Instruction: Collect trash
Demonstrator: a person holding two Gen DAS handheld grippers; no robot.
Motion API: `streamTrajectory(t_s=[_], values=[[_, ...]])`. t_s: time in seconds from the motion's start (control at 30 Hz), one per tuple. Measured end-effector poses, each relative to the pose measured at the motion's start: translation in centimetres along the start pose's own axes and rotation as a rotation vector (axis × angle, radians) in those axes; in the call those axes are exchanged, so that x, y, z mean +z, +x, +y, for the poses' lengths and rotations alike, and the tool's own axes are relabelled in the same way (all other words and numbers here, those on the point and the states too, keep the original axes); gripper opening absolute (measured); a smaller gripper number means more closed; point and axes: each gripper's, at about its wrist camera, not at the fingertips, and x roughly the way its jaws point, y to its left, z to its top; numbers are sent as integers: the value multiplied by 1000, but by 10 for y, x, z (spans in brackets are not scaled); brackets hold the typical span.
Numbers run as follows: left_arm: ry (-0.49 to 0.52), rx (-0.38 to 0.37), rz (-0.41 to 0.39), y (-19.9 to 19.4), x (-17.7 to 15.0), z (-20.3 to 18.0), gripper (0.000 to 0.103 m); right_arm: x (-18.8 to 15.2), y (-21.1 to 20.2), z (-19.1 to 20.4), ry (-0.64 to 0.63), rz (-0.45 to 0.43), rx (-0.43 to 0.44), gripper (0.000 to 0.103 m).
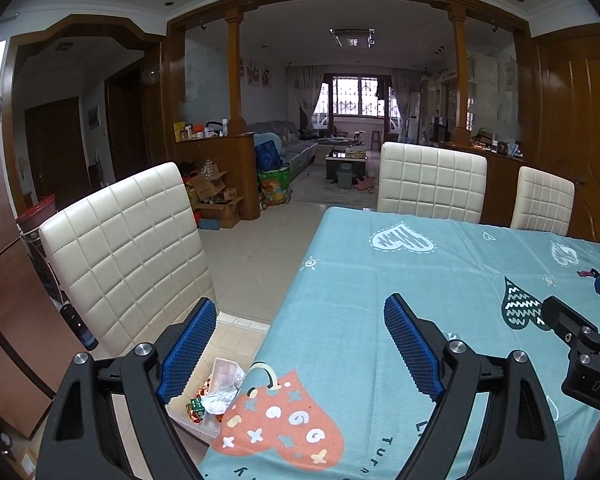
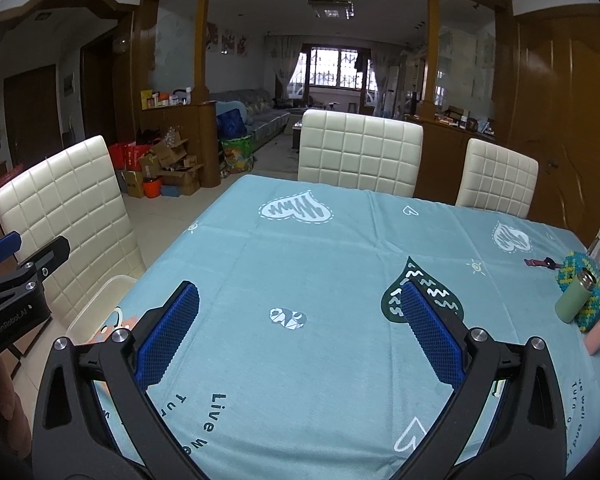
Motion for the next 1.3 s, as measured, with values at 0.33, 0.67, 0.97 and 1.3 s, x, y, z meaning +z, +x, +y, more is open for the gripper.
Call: streamTrajectory(t_s=[0.33,0.67,0.97,1.3], values=[[24,-3,-4,-2,0,-6,84,0,0,-4,12,0,5,99],[23,-12,11,2,-1,-6,84,0,1,-3,12,6,13,99],[32,-20,12,2,-2,-5,84,1,0,0,-3,4,11,99],[35,-31,-8,0,0,-6,84,2,4,-1,10,14,11,99]])
